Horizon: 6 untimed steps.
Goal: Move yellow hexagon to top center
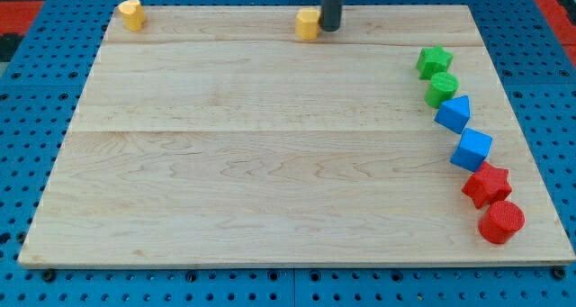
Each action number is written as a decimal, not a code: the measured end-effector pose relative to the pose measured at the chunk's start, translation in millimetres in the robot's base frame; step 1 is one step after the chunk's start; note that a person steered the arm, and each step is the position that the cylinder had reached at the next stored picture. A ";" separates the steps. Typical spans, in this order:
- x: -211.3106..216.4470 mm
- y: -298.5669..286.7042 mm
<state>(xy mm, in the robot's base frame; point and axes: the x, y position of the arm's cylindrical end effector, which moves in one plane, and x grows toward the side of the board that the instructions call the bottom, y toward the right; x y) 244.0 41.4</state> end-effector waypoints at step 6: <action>-11.7 -121.3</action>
<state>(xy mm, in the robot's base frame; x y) 232.3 -79.9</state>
